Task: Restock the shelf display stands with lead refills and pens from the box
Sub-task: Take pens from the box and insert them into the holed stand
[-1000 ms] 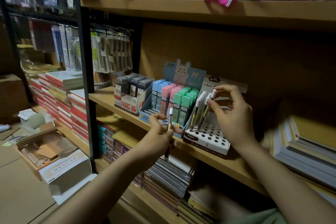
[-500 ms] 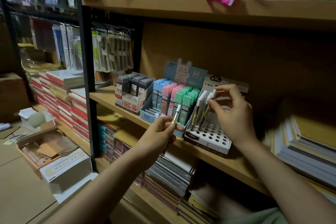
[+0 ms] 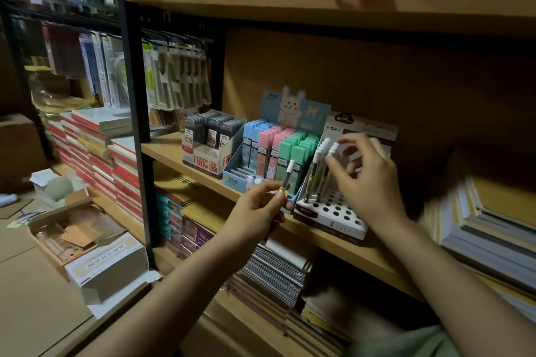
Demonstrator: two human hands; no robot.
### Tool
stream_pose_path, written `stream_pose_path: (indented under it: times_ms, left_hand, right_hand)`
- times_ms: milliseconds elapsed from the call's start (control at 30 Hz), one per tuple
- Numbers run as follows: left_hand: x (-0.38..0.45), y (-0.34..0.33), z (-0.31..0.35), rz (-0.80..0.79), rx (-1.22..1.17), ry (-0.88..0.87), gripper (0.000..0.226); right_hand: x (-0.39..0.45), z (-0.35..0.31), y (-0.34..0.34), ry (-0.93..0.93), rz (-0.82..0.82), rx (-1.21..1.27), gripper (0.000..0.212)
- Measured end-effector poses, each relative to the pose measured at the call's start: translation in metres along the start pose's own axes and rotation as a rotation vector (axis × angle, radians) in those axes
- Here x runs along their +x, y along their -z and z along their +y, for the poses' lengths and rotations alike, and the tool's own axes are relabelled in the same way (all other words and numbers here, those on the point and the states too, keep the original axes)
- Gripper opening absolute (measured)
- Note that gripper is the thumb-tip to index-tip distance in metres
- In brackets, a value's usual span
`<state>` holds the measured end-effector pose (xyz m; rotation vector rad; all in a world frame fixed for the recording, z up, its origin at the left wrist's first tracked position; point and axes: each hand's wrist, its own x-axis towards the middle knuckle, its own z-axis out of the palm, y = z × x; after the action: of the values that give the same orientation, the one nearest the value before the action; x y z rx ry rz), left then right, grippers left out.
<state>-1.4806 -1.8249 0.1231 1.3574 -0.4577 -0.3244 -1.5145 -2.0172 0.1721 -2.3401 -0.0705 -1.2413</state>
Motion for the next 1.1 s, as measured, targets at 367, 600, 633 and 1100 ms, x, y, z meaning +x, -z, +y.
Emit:
stream_pose_path:
  times_ms: [367,600,633,1100]
  left_hand:
    - [-0.006,-0.029,0.004,-0.093,0.001,-0.174,0.016]
    - [-0.003,-0.024,-0.012,0.064,0.622,-0.272,0.034]
    - [-0.005,-0.022,-0.017,0.087,0.835,-0.357,0.042]
    - [-0.004,-0.018,-0.056,-0.057,1.448,-0.532,0.066]
  right_hand:
    - [-0.017,-0.029,0.000,-0.113,-0.129,0.563,0.033]
    - [-0.006,-0.024,0.014,-0.083,-0.056,0.508,0.026]
    - [-0.002,-0.022,0.019,-0.071,-0.020,0.486,0.027]
    - [-0.005,-0.008,0.015,-0.007,0.023,0.333,0.020]
